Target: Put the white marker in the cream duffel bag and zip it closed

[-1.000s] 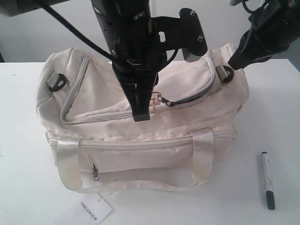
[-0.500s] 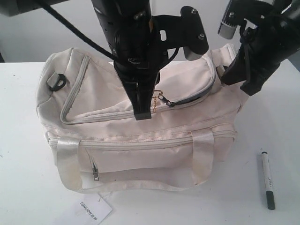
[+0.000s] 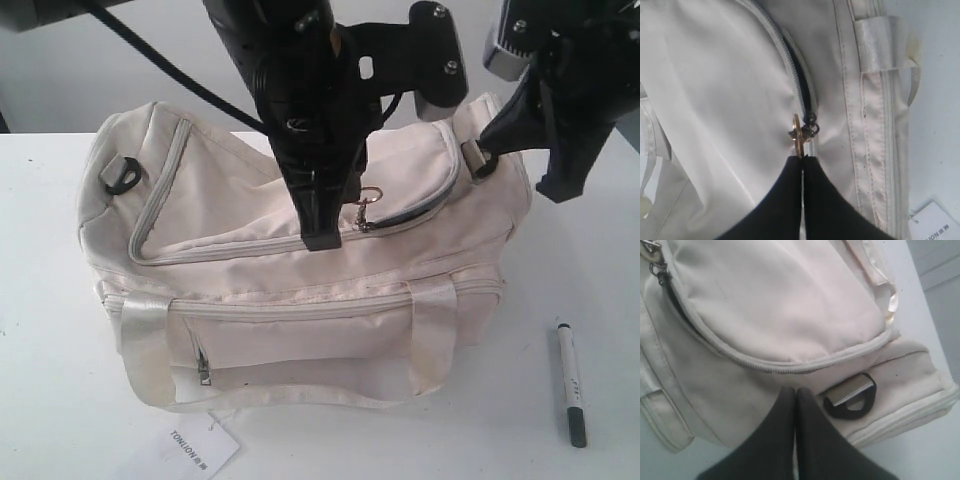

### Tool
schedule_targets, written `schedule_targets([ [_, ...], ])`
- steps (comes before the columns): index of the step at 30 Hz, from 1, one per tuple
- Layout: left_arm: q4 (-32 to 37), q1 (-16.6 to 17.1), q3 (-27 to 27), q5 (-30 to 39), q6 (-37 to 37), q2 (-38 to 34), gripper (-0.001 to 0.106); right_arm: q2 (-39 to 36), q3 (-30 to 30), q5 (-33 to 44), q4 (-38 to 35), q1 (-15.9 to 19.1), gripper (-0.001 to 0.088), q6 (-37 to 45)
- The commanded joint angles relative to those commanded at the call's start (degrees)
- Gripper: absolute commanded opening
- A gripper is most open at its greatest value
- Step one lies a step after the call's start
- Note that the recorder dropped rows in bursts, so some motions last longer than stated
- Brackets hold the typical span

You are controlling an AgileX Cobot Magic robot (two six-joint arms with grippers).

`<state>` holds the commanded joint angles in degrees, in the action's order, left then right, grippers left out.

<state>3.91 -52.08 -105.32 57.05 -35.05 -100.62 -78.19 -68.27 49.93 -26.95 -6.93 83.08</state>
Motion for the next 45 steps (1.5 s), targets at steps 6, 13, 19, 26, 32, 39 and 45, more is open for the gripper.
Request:
schedule_targets([
  [6, -4.5, 1.7, 0.0, 0.3, -3.7, 0.0, 0.000, 2.1, 5.9, -4.9, -1.0, 0.0, 0.0001, 4.4],
  [13, -4.5, 1.8, 0.0, 0.8, -7.3, 0.0, 0.000, 2.0, 7.8, -9.3, -1.5, -4.2, 0.0232, 5.3],
  [19, -4.5, 1.8, 0.0, 0.5, -7.3, 0.0, 0.000, 1.9, 7.8, -10.1, -1.5, -6.9, 0.0453, 11.2],
  [26, -4.5, 1.9, 0.0, -0.4, -7.3, 0.0, 0.000, 1.1, 7.8, -11.4, -1.6, -7.0, 0.0480, 14.2],
  [32, -6.8, 3.7, 0.0, -0.5, -7.9, 0.0, 0.000, 0.0, 7.8, -11.9, -1.6, -7.3, 0.0480, 17.6],
  [39, -13.9, 5.6, 0.0, -0.5, -12.1, 0.0, 0.000, -1.5, 7.8, -11.7, -2.0, -8.5, 0.0480, 19.8],
  [45, -13.9, 5.7, 0.0, -0.5, -12.4, 0.0, 0.000, -3.6, 8.9, -12.3, -1.9, -10.7, 0.0478, 19.9],
])
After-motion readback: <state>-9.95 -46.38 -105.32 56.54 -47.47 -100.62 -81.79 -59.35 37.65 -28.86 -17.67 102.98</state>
